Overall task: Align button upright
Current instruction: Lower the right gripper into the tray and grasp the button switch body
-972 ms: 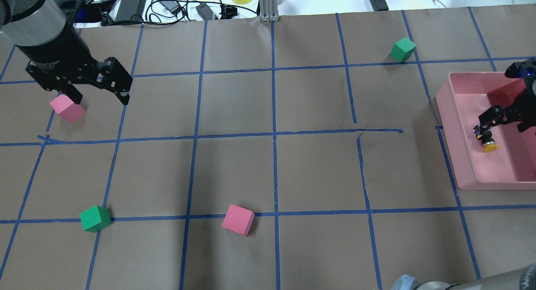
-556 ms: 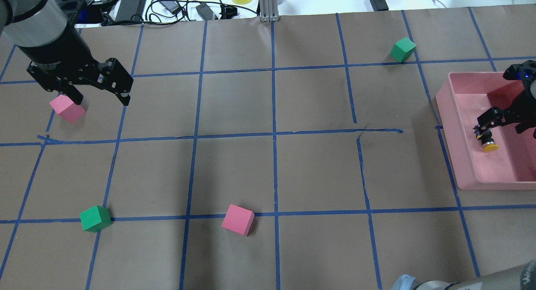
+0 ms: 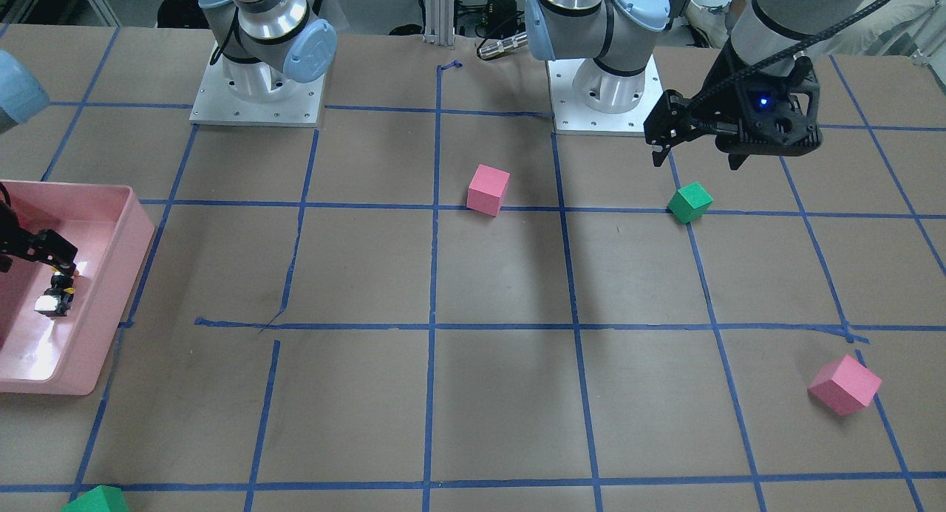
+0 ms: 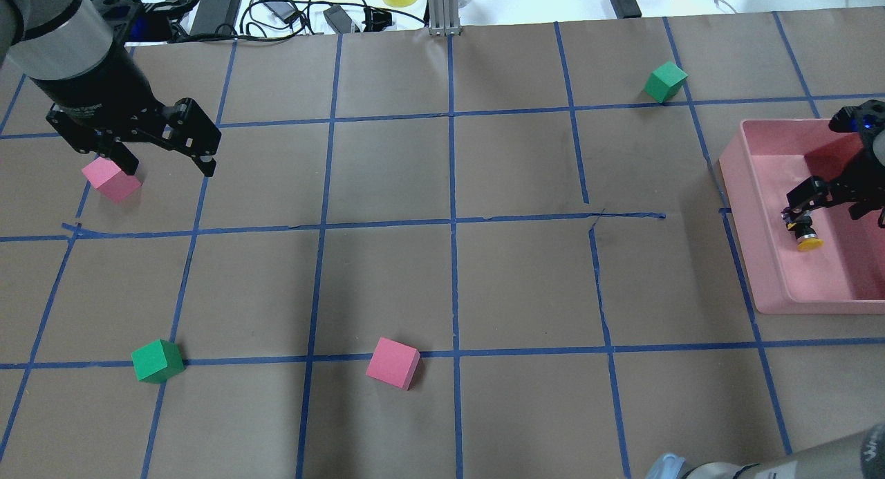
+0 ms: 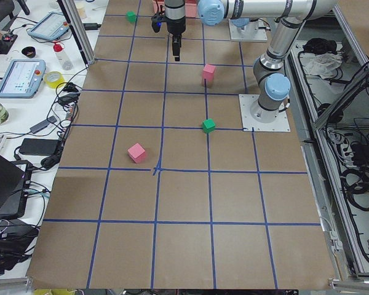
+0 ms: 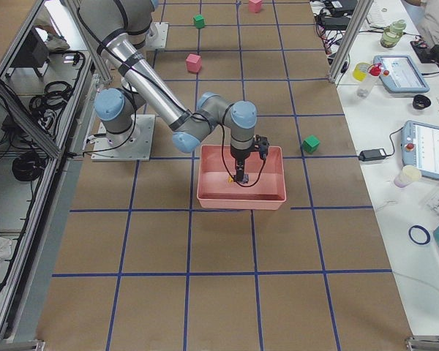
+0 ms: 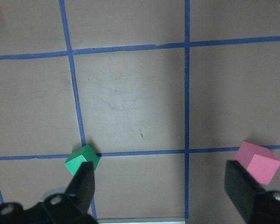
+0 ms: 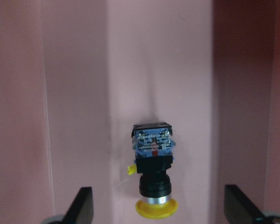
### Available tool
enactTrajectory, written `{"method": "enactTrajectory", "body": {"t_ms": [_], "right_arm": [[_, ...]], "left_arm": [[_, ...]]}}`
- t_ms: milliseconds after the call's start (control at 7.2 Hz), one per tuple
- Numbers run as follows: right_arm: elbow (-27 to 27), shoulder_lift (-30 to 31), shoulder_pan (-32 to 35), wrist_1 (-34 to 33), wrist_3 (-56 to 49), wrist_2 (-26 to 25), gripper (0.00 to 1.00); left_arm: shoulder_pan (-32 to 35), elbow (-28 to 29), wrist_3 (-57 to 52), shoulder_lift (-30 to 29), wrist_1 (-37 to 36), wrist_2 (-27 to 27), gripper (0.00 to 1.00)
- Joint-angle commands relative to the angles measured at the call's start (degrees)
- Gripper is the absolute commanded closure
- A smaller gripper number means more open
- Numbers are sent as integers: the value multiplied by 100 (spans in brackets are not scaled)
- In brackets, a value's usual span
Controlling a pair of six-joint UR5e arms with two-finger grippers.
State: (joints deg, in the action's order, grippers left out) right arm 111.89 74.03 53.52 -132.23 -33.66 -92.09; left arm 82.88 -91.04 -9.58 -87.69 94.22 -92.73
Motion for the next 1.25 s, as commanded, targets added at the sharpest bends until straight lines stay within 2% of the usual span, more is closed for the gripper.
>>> {"method": "enactTrajectory", "body": {"t_ms": [0,1111], "right_arm": [[-18,-344,0,-460,8,7,0],[0,-503,0,-461,-159,200,0]], "left_arm": [[0,-2,0,6,0,0,0],[0,-2,-9,-2,0,0,0]]}}
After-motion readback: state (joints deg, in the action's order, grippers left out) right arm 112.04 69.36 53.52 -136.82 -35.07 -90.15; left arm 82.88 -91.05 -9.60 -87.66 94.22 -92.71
